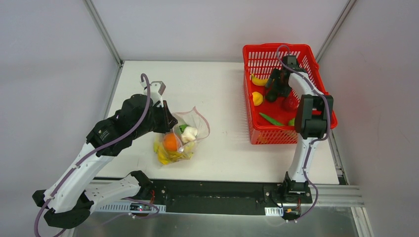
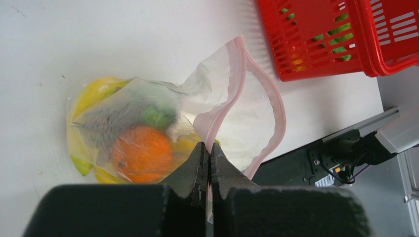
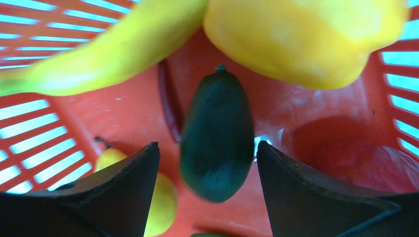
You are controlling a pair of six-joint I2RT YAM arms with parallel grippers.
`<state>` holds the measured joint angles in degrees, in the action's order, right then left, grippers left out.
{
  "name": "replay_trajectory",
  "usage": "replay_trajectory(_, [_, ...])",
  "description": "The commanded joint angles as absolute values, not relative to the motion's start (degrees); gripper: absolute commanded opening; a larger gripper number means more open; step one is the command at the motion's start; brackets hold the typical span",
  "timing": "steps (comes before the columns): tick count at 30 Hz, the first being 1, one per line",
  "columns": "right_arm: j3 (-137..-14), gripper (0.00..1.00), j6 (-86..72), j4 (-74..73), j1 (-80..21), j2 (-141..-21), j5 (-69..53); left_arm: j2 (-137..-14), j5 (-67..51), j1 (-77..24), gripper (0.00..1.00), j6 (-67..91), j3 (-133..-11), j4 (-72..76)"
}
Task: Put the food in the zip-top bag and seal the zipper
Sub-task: Pick up the fake vegetable from the bin.
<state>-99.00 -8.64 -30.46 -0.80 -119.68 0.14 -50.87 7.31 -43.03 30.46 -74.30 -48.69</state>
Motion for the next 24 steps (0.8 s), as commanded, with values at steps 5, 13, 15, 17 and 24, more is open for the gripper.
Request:
replay_trajectory(5, [-98.8, 0.51, -10.4, -31.9, -1.0, -121.4, 1.3, -51.2, 6.4, -42.5, 0.00, 30.4, -74.4, -46.5])
replay_trajectory(13, [-90.5, 0.32, -10.8, -28.8, -1.0, -107.6, -3.7, -51.2, 6.3, -42.5, 0.00, 30.6, -74.4, -46.8])
replay_trajectory(15, [-88.0, 0.32, -11.0, -28.2, -1.0, -102.8, -5.6, -50.9, 6.4, -42.5, 0.00, 30.7, -74.4, -46.7])
replay_trajectory(17, [-85.1, 0.32, -11.3, -27.5, -1.1, -97.8, -7.9, -50.8, 6.3, -42.5, 0.00, 30.8, -74.4, -46.5])
replay_trajectory(24, [-77.5, 0.33, -13.5, -25.8, -2.0, -80.2, -16.5, -51.1, 5.4, -42.5, 0.00, 31.0, -74.9, -46.2])
